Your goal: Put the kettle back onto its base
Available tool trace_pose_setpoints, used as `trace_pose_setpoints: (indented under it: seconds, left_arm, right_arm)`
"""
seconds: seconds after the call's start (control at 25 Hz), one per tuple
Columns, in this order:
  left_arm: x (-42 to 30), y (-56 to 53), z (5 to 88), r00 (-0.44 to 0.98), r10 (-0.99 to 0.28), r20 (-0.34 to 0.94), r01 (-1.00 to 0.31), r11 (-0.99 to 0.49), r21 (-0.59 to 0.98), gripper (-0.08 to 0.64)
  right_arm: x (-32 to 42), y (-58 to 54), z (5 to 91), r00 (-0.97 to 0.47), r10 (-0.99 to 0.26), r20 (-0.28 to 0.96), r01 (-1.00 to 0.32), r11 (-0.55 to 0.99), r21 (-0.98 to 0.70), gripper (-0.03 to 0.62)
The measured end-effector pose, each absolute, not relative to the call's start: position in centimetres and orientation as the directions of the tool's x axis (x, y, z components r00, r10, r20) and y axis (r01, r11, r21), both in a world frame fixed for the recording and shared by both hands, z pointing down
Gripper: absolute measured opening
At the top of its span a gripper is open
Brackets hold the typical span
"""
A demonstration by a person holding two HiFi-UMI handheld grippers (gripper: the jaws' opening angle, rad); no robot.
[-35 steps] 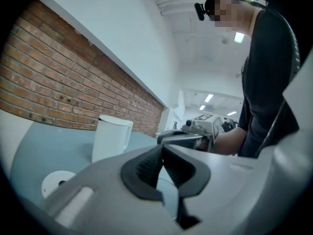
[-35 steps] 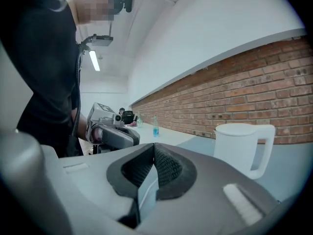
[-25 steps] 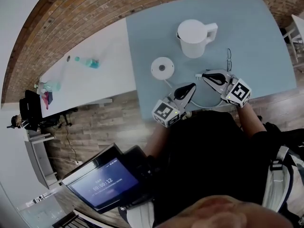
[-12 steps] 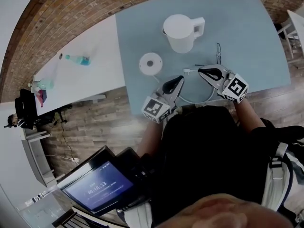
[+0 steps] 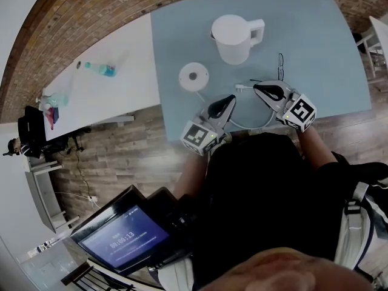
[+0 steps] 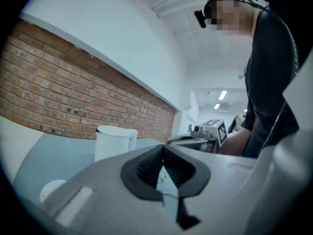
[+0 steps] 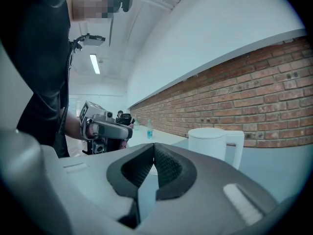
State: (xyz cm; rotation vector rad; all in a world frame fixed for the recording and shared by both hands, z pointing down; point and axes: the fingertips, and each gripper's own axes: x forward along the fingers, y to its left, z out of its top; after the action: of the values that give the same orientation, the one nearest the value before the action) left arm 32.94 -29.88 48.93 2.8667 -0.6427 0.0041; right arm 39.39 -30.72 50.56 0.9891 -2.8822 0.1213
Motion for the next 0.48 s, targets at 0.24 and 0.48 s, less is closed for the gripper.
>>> trace_pose_setpoints:
  seconds: [0.24,0.48]
  left_arm:
    - [33.6,-30.0,48.5,0.915,-0.401,0.044,-0.401,-0.893,0.205,0.003]
    - [34.1,-30.3,47.9,0.923,-0.381,0.043,-0.382,-0.9,0.21,0.003]
  right_arm:
    - [41.9,-31.9,50.0,-0.739,-0.664,0.112,-0.672,0.739,-0.051,0.007]
    - [43.4,-33.7,51.2,-0.684,-0.713,0.152,-0.726,0.686,-0.049,0.008]
